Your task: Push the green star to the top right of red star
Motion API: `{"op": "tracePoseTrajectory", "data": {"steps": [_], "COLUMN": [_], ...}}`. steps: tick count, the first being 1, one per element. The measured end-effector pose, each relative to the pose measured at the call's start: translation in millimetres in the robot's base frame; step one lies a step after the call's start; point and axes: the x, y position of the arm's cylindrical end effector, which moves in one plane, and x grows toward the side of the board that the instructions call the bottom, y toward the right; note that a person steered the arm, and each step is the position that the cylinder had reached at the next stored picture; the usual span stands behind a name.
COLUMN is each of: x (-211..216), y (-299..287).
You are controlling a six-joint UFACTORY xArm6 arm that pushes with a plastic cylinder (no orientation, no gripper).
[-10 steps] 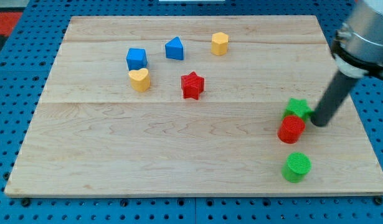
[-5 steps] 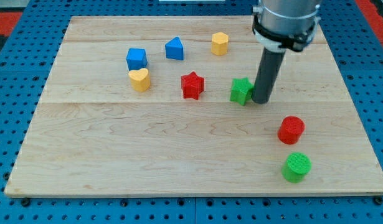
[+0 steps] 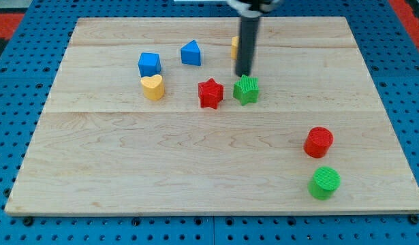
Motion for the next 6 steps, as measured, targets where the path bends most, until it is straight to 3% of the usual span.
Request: {"op": "tracePoseTrajectory", "data": {"steps": [1,2,3,4,6], "x": [-3.5,-32.8,-30.7,0.6,0.4], "y": [-48.4,-53.1,-65.8,-72.1,-140.3]}}
